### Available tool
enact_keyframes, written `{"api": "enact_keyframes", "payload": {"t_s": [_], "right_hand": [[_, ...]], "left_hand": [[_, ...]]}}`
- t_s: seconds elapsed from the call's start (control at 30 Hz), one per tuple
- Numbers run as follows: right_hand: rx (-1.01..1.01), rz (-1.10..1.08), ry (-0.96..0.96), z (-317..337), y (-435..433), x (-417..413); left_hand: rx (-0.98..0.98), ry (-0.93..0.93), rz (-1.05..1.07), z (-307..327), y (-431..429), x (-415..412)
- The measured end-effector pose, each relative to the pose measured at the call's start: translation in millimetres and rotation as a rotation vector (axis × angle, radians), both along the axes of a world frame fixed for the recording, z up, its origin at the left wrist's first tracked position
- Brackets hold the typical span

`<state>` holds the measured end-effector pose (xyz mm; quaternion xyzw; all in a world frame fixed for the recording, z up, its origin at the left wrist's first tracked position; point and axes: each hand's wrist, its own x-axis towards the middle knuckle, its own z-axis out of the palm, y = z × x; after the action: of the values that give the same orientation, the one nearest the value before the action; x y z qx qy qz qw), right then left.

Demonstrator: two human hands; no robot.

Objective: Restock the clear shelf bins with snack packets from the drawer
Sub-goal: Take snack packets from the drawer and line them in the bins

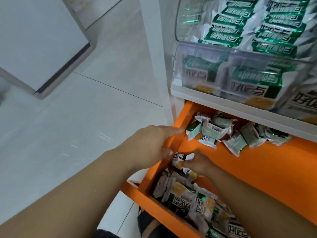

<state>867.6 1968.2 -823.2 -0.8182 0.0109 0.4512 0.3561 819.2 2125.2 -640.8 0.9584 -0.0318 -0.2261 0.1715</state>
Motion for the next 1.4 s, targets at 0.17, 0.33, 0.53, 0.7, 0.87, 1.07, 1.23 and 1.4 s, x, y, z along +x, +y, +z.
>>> {"api": "enact_keyframes", "payload": {"t_s": [0.17,0.33,0.53,0.7,0.87,1.07,1.23,1.4], "right_hand": [[-0.001,0.069,-0.046,17.1,-19.9,1.4],[-0.008,0.134,-0.278,62.3,-52.3,-6.3],[0.055,0.089,-0.512,147.5,-89.2,-39.1],[0.208,0.025,-0.684,216.8,-101.9,-75.9],[0.265,-0.043,-0.877,269.3,-111.1,-102.2],[0.190,-0.176,-0.927,308.1,-142.9,-115.5],[0.409,-0.262,-0.859,335.7,-151.3,-122.8],[0.572,-0.299,-0.760,352.8,-140.6,-122.7]], "left_hand": [[0.030,-0.011,-0.041,4.1,-2.7,-1.3],[0.103,-0.021,-0.103,10.7,-8.1,-1.7],[-0.003,-0.090,-0.083,37.1,-25.0,-10.2],[-0.361,-0.002,-0.049,72.8,-56.4,-28.5],[-0.582,-0.127,0.012,102.1,-73.8,-48.9],[-0.759,-0.345,0.202,126.4,-77.7,-60.4],[-0.843,-0.437,0.324,132.1,-87.7,-53.1],[-1.017,-0.243,0.238,138.3,-103.4,-49.3]]}}
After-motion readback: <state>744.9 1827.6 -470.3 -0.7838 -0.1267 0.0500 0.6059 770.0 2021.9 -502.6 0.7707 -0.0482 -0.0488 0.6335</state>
